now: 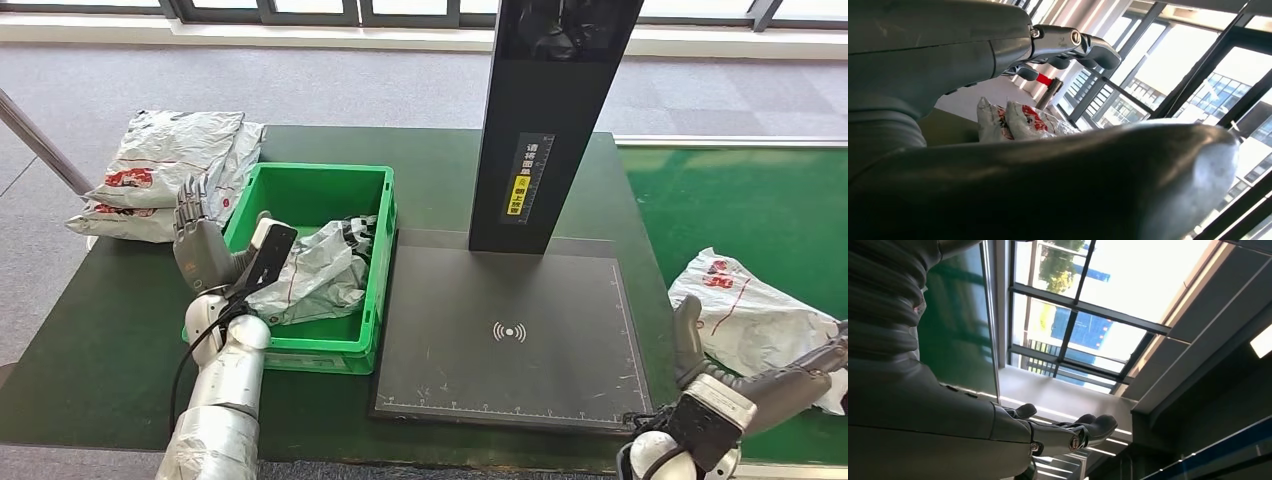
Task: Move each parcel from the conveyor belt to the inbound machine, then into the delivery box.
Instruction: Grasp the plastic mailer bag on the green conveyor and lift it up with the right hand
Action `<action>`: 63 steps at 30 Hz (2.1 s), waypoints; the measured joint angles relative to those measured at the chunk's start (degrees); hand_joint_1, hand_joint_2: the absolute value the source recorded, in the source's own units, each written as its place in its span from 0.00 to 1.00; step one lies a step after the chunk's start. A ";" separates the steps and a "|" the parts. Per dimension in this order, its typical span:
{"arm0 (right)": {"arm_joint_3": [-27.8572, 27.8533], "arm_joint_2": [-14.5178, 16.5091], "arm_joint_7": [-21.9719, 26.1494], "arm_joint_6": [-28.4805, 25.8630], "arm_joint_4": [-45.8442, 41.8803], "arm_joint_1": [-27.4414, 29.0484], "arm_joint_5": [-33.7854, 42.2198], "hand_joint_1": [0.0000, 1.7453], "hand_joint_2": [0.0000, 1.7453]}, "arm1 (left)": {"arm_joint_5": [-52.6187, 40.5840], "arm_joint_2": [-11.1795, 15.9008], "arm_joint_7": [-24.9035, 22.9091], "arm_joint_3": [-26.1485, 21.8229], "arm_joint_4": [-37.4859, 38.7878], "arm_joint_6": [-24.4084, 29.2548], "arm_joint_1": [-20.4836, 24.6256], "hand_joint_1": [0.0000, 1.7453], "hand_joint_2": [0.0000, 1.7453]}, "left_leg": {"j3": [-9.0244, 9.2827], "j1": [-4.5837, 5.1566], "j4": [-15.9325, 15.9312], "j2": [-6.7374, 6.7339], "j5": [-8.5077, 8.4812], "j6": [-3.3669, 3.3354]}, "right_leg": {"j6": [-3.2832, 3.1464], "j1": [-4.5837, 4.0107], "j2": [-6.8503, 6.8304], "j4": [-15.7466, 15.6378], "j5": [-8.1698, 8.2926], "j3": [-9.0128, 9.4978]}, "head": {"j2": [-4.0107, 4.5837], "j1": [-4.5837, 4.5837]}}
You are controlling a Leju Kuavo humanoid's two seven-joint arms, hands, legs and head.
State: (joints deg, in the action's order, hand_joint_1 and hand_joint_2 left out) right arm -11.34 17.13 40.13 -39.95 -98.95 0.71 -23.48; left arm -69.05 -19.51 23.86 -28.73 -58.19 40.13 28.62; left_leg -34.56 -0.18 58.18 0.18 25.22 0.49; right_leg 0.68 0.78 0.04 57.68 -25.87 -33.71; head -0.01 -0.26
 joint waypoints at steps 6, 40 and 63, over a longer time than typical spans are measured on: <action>-13.66 0.08 -0.22 0.00 8.66 -7.26 -13.67 0.00 1.00 | 6.69 -0.68 3.07 3.66 -5.49 0.00 -2.55 0.00 0.00 | 0.01 0.02 0.04 0.00 -0.01 -0.01 | 0.04 0.03 0.01 0.00 0.04 -0.01 | 0.01 0.00; -70.92 -4.49 -0.95 -0.11 30.33 -28.53 -51.60 0.00 1.00 | 34.29 -1.23 11.58 16.97 -15.43 -7.02 -7.44 0.00 1.00 | -0.10 0.04 0.07 0.13 0.01 -0.03 | 0.08 0.04 -0.09 -0.02 0.05 -0.06 | 0.01 0.00; -64.30 -18.22 -28.88 -0.09 49.61 -39.31 -65.52 0.00 1.00 | 53.24 2.20 16.40 30.17 -34.32 -15.76 -21.06 0.00 1.00 | -0.16 0.06 0.05 0.14 -0.01 -0.10 | 0.13 0.05 -0.13 -0.01 0.08 -0.01 | 0.00 -0.01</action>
State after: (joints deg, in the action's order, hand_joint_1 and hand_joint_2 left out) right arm -75.64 -1.10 11.25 -40.05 -49.34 -38.60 -89.00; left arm -15.81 -17.31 40.27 1.44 -92.50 24.37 7.56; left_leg -34.71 -0.12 58.24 0.31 25.22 0.38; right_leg 0.81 0.83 -0.09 57.67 -25.79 -33.73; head -0.01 -0.27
